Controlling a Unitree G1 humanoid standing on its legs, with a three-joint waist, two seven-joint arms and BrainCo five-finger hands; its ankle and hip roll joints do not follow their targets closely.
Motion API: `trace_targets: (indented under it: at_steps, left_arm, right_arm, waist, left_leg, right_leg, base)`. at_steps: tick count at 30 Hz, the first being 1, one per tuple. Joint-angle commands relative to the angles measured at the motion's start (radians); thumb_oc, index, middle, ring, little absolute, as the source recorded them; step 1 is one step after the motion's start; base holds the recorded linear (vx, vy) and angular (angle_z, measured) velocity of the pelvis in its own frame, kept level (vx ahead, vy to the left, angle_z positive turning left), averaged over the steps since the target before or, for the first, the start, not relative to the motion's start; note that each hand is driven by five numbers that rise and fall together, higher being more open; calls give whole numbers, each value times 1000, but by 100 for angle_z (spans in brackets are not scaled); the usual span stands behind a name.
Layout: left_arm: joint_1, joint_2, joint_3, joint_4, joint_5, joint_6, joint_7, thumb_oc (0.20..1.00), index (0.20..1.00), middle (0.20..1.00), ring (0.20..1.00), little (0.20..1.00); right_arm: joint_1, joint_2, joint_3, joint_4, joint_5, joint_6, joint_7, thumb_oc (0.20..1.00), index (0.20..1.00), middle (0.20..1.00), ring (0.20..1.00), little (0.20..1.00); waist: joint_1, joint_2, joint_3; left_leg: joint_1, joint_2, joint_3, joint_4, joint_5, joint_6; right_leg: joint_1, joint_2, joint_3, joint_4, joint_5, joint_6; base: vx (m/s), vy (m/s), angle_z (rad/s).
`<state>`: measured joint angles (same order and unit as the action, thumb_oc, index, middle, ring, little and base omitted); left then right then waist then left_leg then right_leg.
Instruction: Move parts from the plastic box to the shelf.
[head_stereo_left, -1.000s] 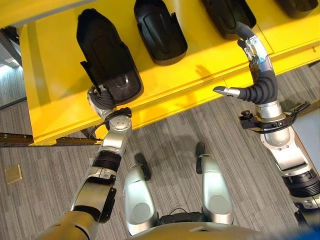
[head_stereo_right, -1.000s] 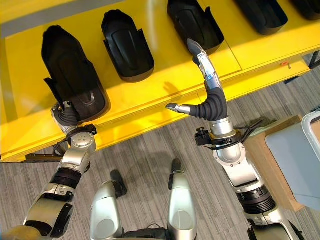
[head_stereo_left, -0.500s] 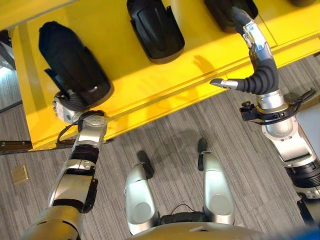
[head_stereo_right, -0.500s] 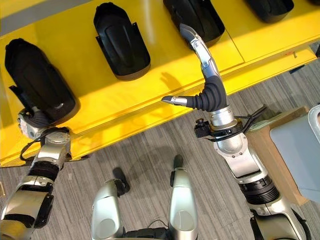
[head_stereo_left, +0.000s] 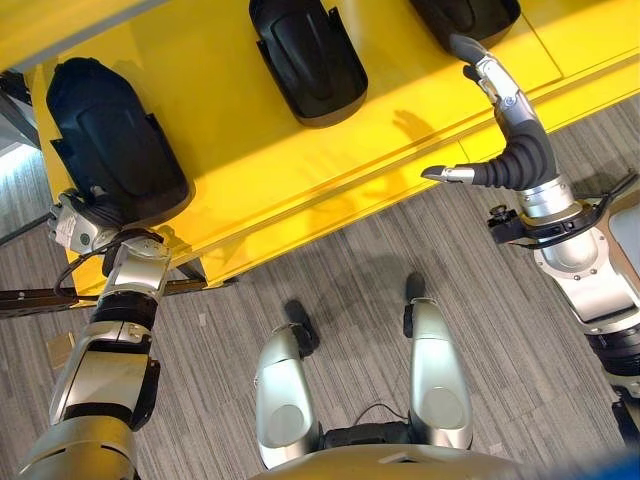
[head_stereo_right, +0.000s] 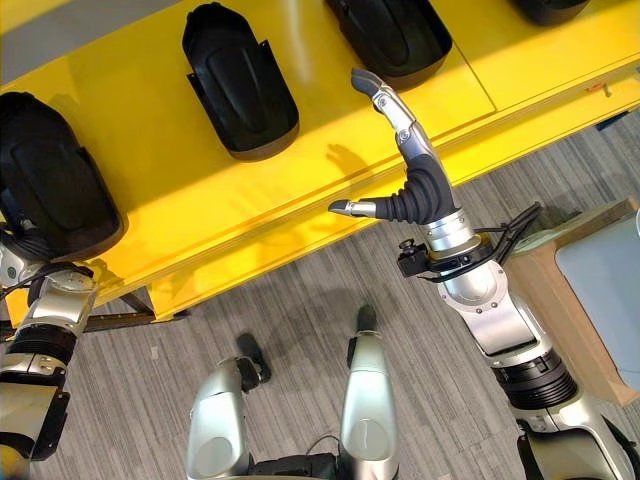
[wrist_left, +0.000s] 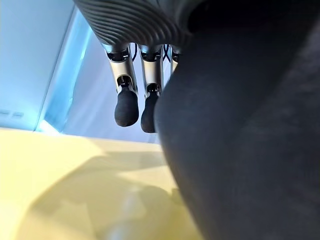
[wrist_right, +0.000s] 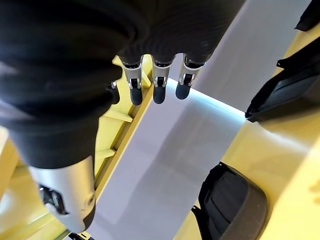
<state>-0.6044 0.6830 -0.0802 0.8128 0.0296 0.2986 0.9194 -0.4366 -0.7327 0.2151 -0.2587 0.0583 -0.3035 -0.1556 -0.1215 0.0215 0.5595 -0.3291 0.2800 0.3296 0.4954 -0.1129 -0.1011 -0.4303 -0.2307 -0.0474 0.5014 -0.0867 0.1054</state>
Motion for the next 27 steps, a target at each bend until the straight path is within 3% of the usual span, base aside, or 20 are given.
trace_targets:
  at_steps: [1,11,18,27]
  left_arm:
    - [-16,90,-15,-4,59,1,15,200,200,200,200,200]
    - [-71,85,-32,35,-14,-30,-18,200,200,200,200,200]
    - [-68,-1,-3,55,-106,-69,-28,200,200,200,200,200]
    - [-75,-40,26,83,-203,-86,-7,200,200,200,200,200]
  right_arm:
    - [-21,-6,-42,-75,36,-47,2,1000,1000,1000,1000,1000]
    - [-38,-9,-22,-70,29,-40,-11,1000,1000,1000,1000,1000]
    - [-38,21,-15,-73,1,-27,-23,1000,1000,1000,1000,1000]
    - [-41,28,-4,-73,2,-12,-30,1000,1000,1000,1000,1000]
  waist:
    - [-10,-17,-39]
    - [-14,-28,-39]
    - [-8,-47,-39]
    - [-6,-62,-39]
  left_leg:
    - [-14,-40,-49,-46,37,12]
    - [-42,-34,-52,-27,34,16]
    - [-48,-29,-53,-23,35,14]
    - [-48,-23,-56,-5,26,13]
  right_leg:
    - [17,-13,-69,122,-111,0]
    - [-8,-1,-62,144,-116,-2]
    - [-7,10,-65,134,-110,1]
    - [-3,18,-62,152,-125,-6]
  base:
    - [0,0,0]
    - [-2,-3,0]
    - [8,-43,-1]
    - [16,-11,-1]
